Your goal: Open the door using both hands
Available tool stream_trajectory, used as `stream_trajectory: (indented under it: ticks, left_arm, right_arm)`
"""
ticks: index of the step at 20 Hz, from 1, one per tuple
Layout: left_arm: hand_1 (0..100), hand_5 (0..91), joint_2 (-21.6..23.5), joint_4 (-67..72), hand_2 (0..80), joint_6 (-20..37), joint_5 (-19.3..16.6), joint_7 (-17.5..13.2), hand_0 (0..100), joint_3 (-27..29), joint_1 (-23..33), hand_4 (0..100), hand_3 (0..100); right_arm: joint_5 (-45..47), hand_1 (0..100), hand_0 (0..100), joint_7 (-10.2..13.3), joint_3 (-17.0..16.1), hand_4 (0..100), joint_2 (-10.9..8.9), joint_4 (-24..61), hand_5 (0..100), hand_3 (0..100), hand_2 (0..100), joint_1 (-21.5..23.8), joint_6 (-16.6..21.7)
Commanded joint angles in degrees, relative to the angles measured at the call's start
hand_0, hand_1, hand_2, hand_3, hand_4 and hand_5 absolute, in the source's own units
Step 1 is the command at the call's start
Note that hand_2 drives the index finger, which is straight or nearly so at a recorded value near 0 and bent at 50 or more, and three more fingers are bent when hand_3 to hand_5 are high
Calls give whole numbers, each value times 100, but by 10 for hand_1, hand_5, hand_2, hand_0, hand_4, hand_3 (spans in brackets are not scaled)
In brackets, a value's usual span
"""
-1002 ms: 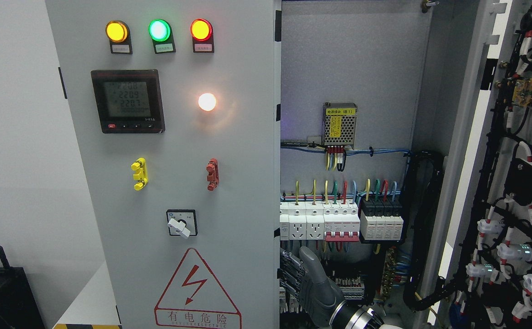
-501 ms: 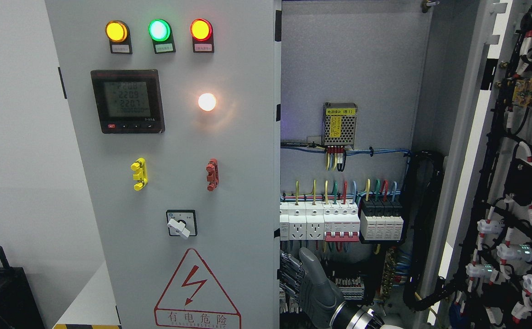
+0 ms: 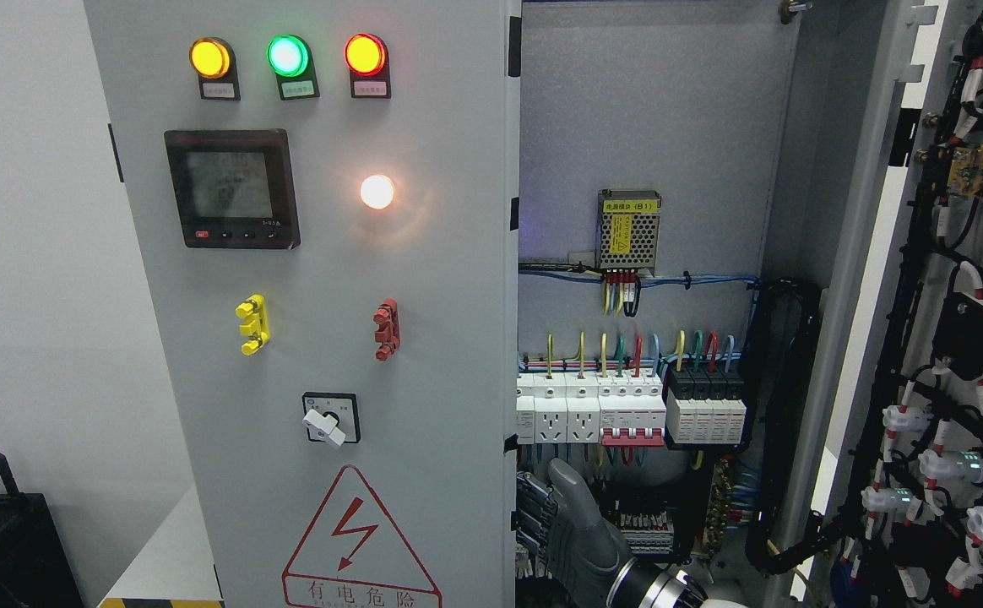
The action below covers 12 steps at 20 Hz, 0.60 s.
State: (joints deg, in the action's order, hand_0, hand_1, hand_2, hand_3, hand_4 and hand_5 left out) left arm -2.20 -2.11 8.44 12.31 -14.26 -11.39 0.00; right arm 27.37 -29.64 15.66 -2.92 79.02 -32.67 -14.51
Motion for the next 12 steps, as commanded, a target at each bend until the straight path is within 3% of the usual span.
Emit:
stream_trajectory:
  ticks: [1,7,12]
  left_arm:
    - [0,0,0,0,0,0,0,2,0,6,-176,43,0]
    - [0,0,0,0,0,0,0,2,0,-3,-176,43,0]
    - [0,0,0,0,0,0,0,2,0,-3,-176,43,0]
  right_arm:
    - [67,0,0,20,-10,0,10,78,0,0,0,15,-17]
    - [84,0,0,3,25,0,37,236,0,0,0,94,-17]
    - [93,0,0,-199,78,0,37,263,0,0,0,138,-17]
